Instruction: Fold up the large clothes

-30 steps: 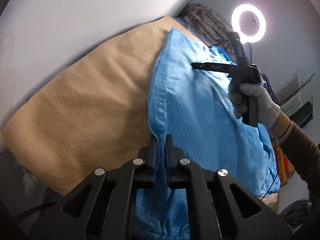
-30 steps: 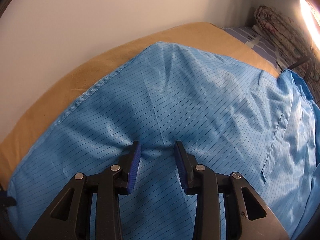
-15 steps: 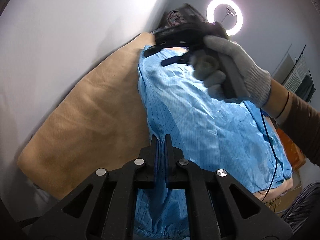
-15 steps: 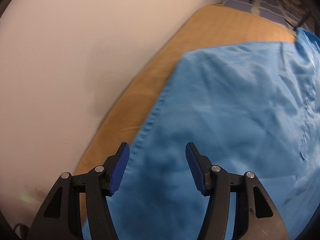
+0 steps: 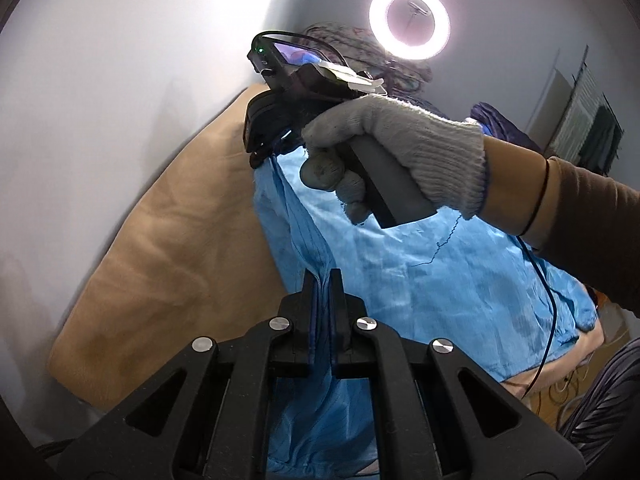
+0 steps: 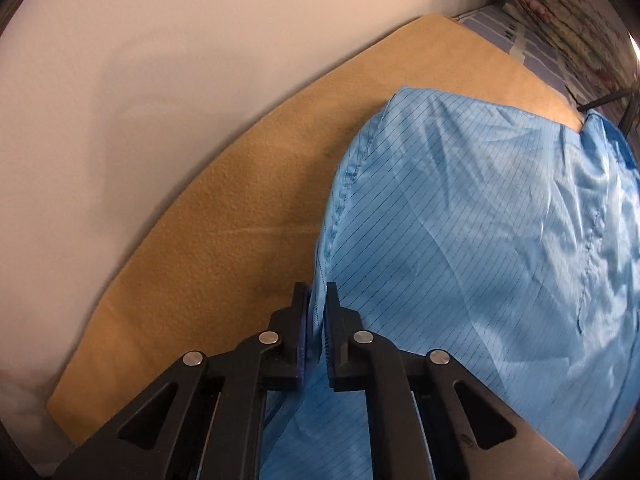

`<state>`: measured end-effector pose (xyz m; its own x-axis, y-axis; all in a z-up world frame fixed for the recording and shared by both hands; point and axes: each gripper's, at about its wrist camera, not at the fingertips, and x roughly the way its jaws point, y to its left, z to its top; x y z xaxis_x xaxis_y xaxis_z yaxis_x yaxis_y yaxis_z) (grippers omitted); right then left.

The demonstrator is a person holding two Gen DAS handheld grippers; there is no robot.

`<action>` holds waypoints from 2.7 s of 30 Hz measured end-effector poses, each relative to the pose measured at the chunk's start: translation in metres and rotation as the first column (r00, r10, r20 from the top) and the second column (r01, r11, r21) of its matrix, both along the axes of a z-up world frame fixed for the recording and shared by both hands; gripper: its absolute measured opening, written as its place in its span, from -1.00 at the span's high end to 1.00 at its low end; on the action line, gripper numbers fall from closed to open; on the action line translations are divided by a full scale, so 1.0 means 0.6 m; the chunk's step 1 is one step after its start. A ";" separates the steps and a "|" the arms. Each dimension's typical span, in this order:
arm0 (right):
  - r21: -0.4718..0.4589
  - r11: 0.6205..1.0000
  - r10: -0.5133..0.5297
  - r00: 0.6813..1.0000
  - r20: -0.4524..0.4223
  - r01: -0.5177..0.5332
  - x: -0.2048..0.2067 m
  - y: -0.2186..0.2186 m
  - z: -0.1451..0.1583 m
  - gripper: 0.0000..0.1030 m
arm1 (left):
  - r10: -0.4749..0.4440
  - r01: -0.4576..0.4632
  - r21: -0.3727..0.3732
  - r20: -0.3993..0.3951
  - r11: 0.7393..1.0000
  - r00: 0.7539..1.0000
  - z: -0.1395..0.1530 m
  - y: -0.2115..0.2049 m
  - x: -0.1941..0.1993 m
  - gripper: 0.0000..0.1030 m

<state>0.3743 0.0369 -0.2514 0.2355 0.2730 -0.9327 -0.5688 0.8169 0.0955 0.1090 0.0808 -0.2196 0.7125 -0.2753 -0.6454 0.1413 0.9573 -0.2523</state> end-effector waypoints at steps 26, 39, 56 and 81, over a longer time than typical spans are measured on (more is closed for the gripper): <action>0.471 0.775 -0.386 0.906 -0.176 0.422 -0.043 -0.395 0.011 0.98 | -0.232 0.233 0.013 -0.040 0.972 0.972 0.023 -0.122 -0.035 0.97; 0.408 0.795 -0.411 0.893 -0.183 0.449 -0.046 -0.423 -0.045 0.98 | -0.121 0.115 -0.079 -0.077 0.990 0.990 0.034 -0.005 -0.019 0.97; 0.414 0.805 -0.340 0.903 -0.265 0.425 -0.137 -0.473 -0.010 0.62 | -0.242 0.234 -0.061 -0.230 0.970 0.943 -0.102 -0.065 0.084 0.97; 0.281 0.936 -0.171 0.971 -0.169 0.214 -0.392 -0.450 0.035 0.83 | -0.288 0.287 -0.031 -0.189 0.957 0.939 -0.115 -0.093 0.074 0.96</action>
<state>0.1392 -0.2332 -0.2307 0.1838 0.5029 -0.8446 -0.3668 0.8322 0.4157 0.1531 0.0249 -0.2884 0.4670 -0.4523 -0.7598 0.3594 0.8822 -0.3042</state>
